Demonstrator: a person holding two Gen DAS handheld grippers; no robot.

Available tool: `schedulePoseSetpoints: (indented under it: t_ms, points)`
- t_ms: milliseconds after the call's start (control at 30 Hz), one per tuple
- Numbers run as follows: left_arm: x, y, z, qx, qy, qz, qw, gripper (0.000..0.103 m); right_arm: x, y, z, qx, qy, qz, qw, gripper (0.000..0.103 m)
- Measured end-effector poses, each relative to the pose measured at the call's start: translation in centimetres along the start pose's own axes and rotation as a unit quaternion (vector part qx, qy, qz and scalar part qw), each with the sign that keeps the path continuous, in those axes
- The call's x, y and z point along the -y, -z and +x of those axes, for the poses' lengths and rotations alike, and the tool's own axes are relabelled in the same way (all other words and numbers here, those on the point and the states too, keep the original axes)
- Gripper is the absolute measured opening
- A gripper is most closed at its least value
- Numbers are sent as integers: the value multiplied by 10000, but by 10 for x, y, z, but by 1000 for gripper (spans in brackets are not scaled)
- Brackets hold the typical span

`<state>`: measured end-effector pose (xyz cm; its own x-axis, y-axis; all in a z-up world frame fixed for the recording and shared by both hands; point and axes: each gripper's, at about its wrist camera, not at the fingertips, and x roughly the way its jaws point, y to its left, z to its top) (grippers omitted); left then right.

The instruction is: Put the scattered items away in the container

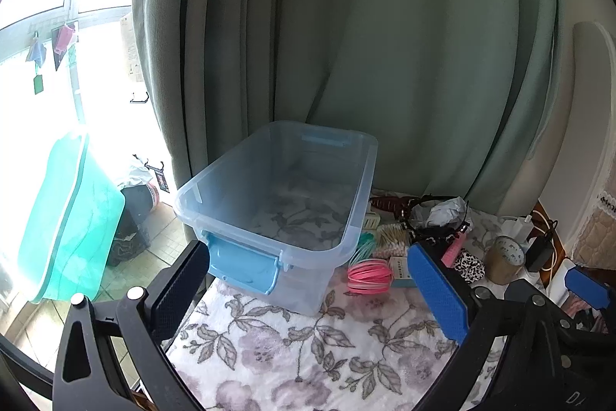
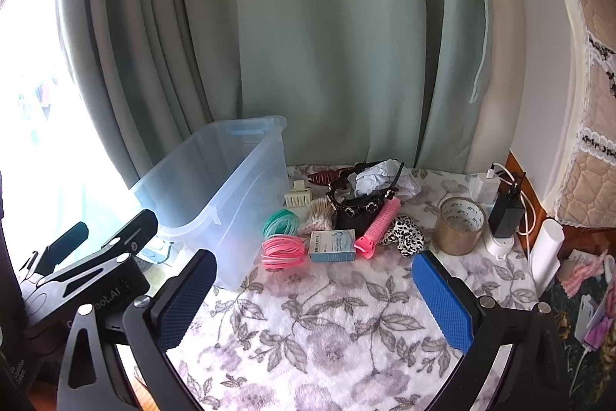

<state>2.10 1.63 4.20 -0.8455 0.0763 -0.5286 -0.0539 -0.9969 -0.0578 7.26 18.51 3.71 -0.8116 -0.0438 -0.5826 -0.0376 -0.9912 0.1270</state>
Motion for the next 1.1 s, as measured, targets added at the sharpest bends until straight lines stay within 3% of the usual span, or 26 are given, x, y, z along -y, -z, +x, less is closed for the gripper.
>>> schedulePoseSetpoints:
  t_ms: [200,433,767,1100]
  points:
    - [8,3,7,-92,267,148,9995,103,18,-1,5,-60,-57,142,9999,103]
    - [28,13,22,-469,703,311,9959,103,72,0,28,-301,317,713,9965,103]
    - [77,47,73,-1069,799,664,9888,102,105,11,74,-763,238,928,9925,102]
    - [90,60,143,-1477,341,285,9880,94,119,8,141,-1172,-391,1311,9836,76]
